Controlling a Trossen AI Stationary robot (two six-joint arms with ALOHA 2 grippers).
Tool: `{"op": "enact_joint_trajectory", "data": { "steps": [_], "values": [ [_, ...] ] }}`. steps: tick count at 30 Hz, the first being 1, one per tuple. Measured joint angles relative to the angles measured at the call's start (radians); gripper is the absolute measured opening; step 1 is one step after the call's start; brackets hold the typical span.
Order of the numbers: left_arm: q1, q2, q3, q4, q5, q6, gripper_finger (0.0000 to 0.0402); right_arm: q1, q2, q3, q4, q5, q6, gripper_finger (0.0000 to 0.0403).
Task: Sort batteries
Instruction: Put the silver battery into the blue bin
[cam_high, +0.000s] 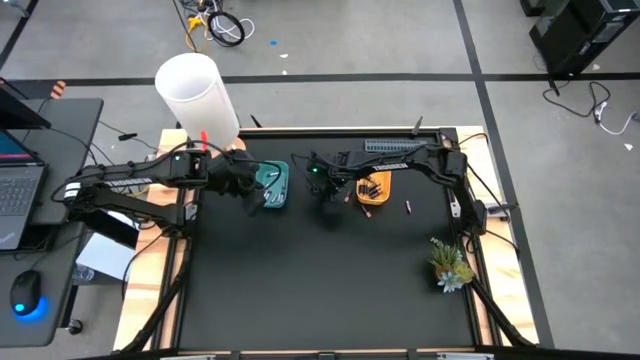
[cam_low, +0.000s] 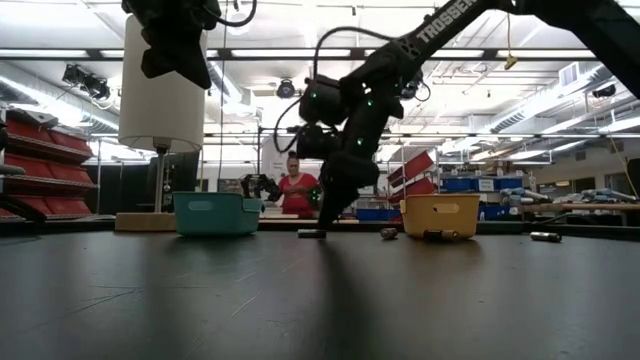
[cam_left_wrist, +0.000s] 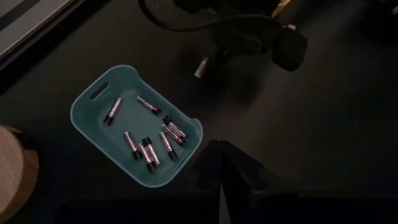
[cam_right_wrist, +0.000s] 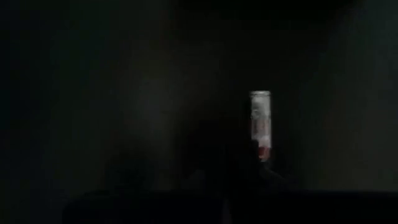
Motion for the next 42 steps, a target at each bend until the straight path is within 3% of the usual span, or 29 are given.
{"op": "enact_joint_trajectory", "data": {
  "steps": [6, 12, 16, 21, 26, 33, 42],
  "values": [
    [0.000, 0.000, 0.000, -0.001, 0.001, 0.000, 0.0021, -0.002, -0.003, 0.010, 0.007, 0.000, -0.007, 0.0006],
    [0.000, 0.000, 0.000, -0.002, 0.020, -0.005, 0.0021, -0.030, -0.033, 0.026, 0.019, 0.019, 0.052, 0.0044],
    [0.000, 0.000, 0.000, -0.001, 0.019, -0.006, 0.0021, -0.123, -0.039, 0.111, 0.038, 0.024, 0.158, 0.0068],
    [0.000, 0.000, 0.000, 0.013, -0.001, -0.024, 0.0021, -0.231, 0.069, 0.244, -0.044, 0.001, 0.199, 0.0066],
    [0.000, 0.000, 0.000, 0.012, -0.003, -0.032, 0.0021, -0.273, 0.241, 0.516, -0.279, -0.055, 0.185, 0.0035],
    [0.000, 0.000, 0.000, 0.010, -0.004, -0.074, 0.0021, -0.323, 0.413, 0.818, -0.351, -0.082, 0.235, 0.0007],
    [0.000, 0.000, 0.000, 0.011, -0.004, -0.107, 0.0021, -0.349, 0.449, 0.863, -0.500, -0.169, 0.249, 0.0006]
  ]
}}
